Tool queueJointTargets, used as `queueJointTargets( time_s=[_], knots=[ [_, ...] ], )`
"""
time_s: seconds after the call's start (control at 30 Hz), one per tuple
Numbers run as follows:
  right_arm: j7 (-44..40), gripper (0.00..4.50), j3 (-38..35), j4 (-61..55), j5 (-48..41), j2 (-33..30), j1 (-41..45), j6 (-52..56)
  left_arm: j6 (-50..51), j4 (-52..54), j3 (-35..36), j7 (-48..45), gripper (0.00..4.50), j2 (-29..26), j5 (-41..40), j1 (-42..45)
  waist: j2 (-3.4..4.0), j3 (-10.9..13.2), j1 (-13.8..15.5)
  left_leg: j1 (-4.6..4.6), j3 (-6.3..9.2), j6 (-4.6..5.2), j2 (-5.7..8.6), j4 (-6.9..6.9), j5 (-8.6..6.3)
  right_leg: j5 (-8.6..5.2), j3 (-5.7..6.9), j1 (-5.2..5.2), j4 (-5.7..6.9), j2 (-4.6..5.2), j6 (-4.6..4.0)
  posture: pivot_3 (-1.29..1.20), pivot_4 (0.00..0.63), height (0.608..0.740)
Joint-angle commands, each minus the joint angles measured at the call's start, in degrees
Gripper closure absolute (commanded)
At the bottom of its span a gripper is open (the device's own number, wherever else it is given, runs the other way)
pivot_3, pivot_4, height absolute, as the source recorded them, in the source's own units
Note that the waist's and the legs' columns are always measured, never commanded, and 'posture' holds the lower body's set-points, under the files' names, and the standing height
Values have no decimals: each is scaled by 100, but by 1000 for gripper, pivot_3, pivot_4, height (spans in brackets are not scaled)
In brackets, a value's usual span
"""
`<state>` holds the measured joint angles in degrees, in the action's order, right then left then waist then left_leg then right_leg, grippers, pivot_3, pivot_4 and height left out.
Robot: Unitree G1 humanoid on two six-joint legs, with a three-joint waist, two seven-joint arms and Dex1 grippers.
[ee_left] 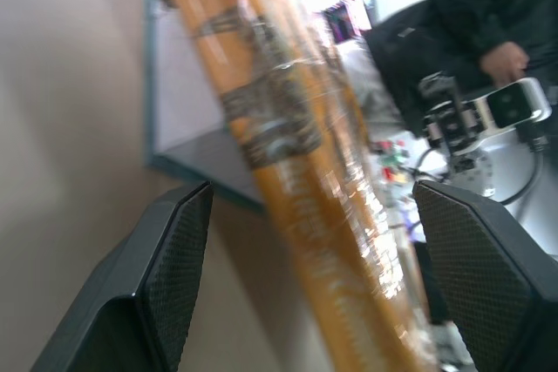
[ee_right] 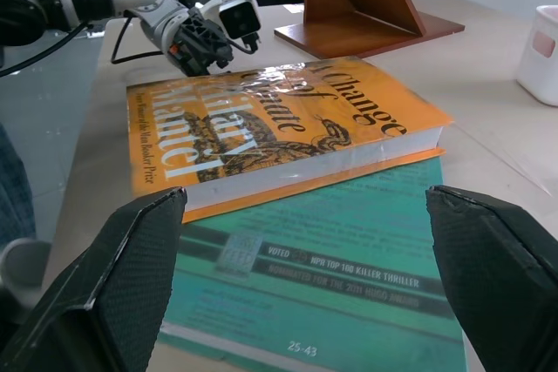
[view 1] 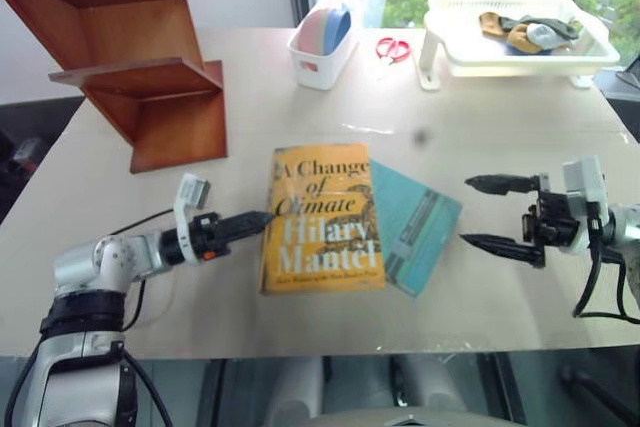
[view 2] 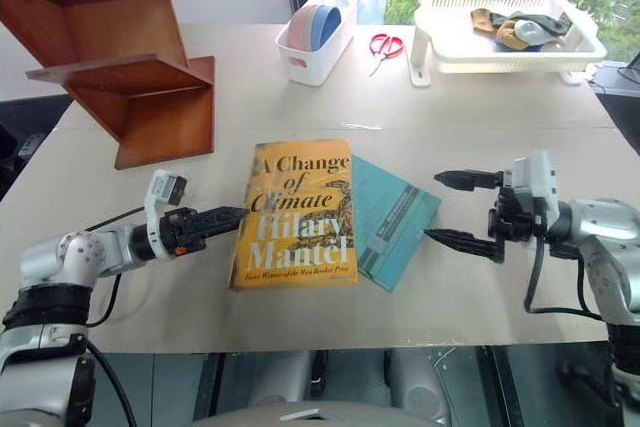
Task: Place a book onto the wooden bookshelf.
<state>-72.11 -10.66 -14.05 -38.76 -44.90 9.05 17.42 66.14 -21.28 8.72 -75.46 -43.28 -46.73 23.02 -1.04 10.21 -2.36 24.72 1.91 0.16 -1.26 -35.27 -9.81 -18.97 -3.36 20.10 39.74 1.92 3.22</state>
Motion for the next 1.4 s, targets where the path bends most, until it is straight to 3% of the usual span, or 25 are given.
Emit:
queueJointTargets(
  time_s=[0.03,0.37,0.4,0.43,0.6,0.67,1.0,1.1,1.23,1.33,1.4],
  knots=[
    [54,0,-252,-208,-126,-51,26,-31,112,-108,-203,-266,646,-56,39,120,-1,0,5,1,0,0,1,0,0,0,0,0,0,1,0,0,150,740],
    [135,0,-291,-246,-154,-69,79,-13,-386,-214,-563,-477,646,70,405,237,-2,1,47,3,2,0,1,0,0,0,3,0,-3,4,0,0,150,740],
    [137,0,-284,-240,-151,-67,85,-15,-382,-221,-570,-500,1151,79,412,245,-2,1,47,3,2,0,1,0,0,0,2,0,-3,4,0,0,150,740],
    [135,0,-281,-235,-147,-66,87,-21,-382,-216,-574,-506,1367,87,422,245,-2,1,46,3,1,0,1,0,0,0,2,0,-3,4,0,0,150,740],
    [129,0,-243,-200,-106,-52,119,-54,-347,-144,-540,-484,3742,141,420,214,-2,1,47,3,2,0,2,0,0,0,3,0,-4,4,0,0,150,740],
    [120,0,-240,-179,-94,-50,126,-67,-352,-87,-506,-439,4304,158,408,180,-2,1,57,3,2,0,2,-1,0,0,3,-1,-3,4,0,0,150,740],
    [153,0,-498,171,-332,-71,452,67,-169,1654,167,61,4357,-75,-133,-141,-5,4,66,5,2,0,1,-1,0,0,2,-1,-6,8,0,0,150,740],
    [120,0,-525,318,-294,-97,545,37,-514,2192,502,202,4357,-163,-191,-69,-5,6,65,5,3,0,-1,0,0,0,3,0,-6,8,0,0,150,740],
    [137,0,-544,635,-312,-20,819,53,-2175,2874,275,734,4357,-418,981,527,-9,8,116,5,1,-1,1,-1,0,0,3,-1,-10,10,0,0,150,740],
    [157,0,-580,926,-388,47,1091,84,-2148,3136,267,1275,4357,-304,917,1469,-11,11,165,4,0,-1,3,-1,1,0,2,-4,-13,6,0,0,150,740],
    [148,0,-578,1168,-395,100,1316,89,-2619,3322,-129,1458,4357,-479,1519,2023,-20,17,166,7,0,0,7,-3,0,1,6,-9,-20,4,2,0,150,740]
  ],
)
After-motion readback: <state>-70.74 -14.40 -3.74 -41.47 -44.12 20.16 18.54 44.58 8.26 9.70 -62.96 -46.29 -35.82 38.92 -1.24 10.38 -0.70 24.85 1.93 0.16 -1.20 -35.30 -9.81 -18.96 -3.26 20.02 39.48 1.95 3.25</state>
